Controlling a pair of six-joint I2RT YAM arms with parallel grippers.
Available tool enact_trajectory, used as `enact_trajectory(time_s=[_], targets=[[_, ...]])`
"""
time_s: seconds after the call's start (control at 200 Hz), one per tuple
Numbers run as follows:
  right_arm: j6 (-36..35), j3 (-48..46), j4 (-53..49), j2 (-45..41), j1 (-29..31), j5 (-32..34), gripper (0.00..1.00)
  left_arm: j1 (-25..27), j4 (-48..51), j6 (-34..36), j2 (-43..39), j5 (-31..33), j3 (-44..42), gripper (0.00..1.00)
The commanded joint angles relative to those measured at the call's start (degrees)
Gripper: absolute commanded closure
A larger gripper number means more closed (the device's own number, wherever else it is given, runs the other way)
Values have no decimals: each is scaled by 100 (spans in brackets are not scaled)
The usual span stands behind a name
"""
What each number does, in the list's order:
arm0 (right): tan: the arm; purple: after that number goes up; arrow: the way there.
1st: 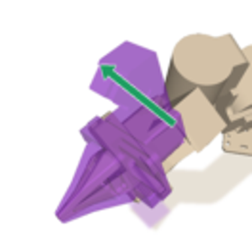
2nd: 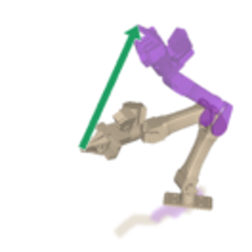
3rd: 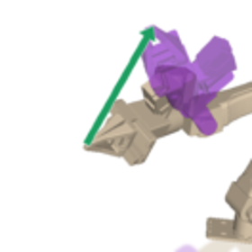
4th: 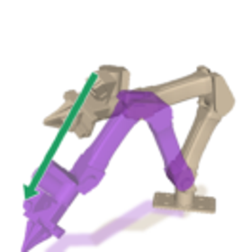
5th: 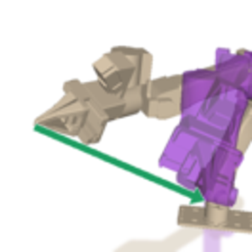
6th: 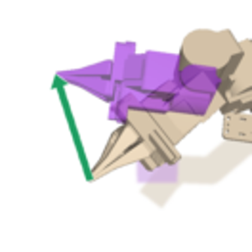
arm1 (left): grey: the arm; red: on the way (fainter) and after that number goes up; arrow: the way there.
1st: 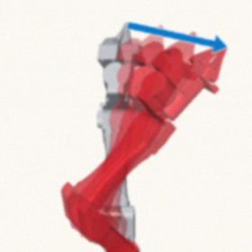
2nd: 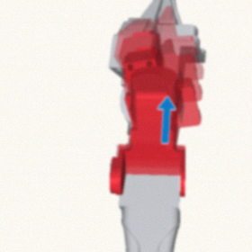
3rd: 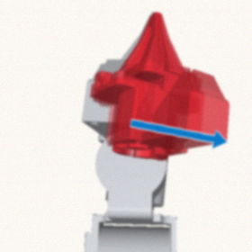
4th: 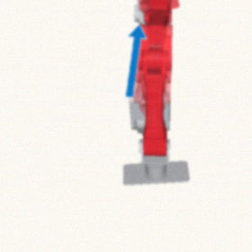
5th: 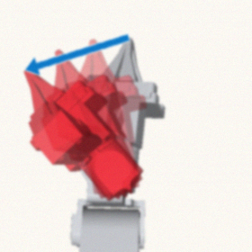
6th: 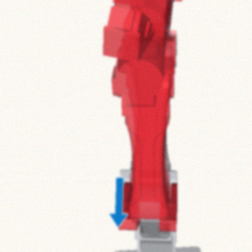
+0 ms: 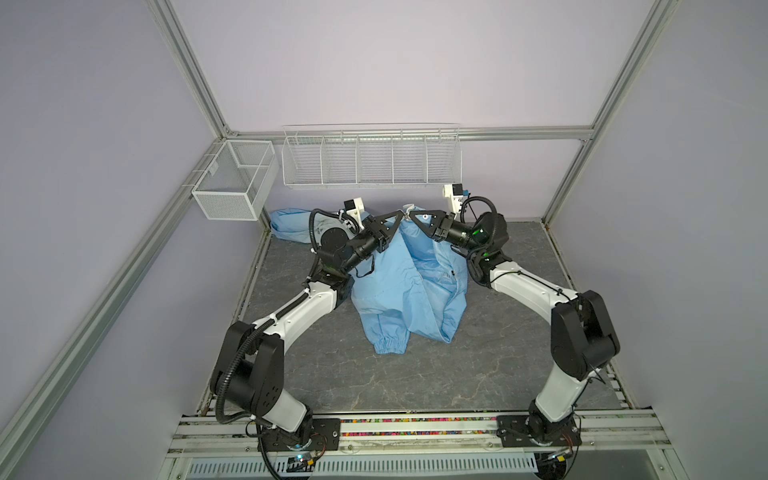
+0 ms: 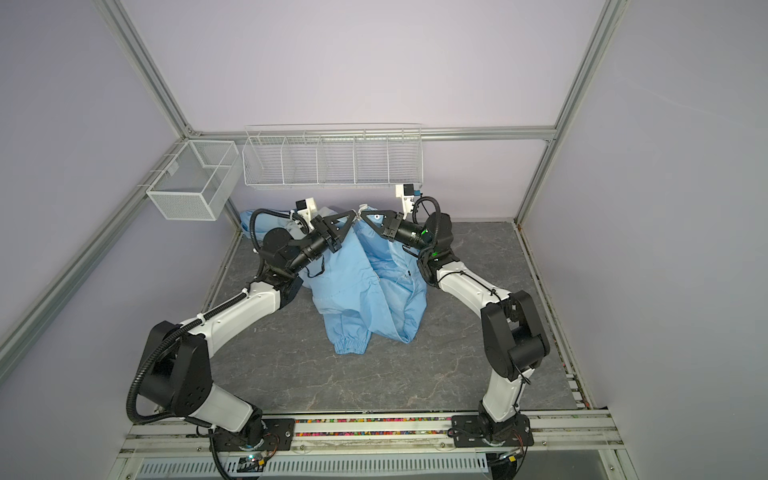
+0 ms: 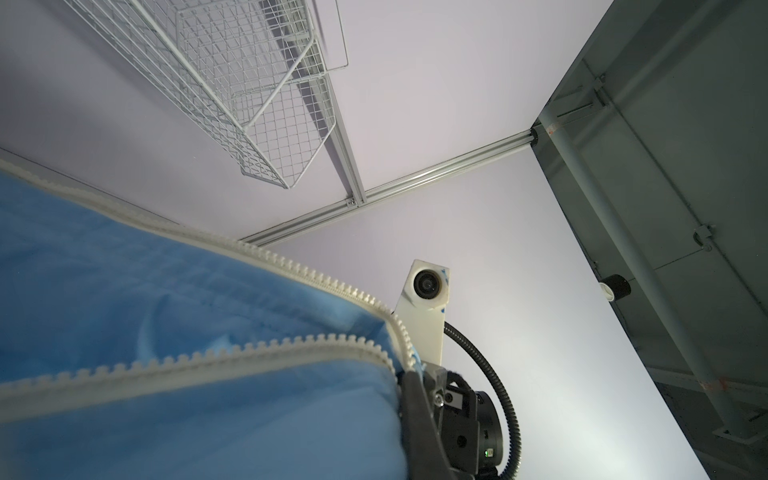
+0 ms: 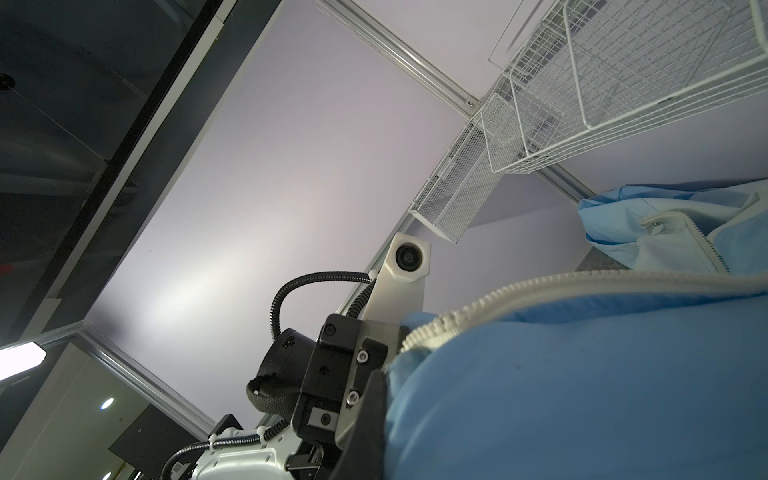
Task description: Zip up the jacket
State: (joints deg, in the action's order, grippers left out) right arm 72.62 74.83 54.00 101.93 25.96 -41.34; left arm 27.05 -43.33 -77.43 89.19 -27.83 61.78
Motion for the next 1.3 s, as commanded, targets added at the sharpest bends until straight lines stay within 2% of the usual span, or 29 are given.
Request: enact_trajectory(time_s=[0.0,0.36,0.87,1.295], targets=[[-28,136,418,-34,-78,379,93,50,-187,-192,59,-571,141,100],[-135,139,222,62,-74,507,93,46,-701,-551,191,-756,194,100],[503,576,738,246,-77,644,93,48,28,-188,152,-855,89,100],[770,801,490,301,-88,713,93,53,417,40,39,-1005,76,100]])
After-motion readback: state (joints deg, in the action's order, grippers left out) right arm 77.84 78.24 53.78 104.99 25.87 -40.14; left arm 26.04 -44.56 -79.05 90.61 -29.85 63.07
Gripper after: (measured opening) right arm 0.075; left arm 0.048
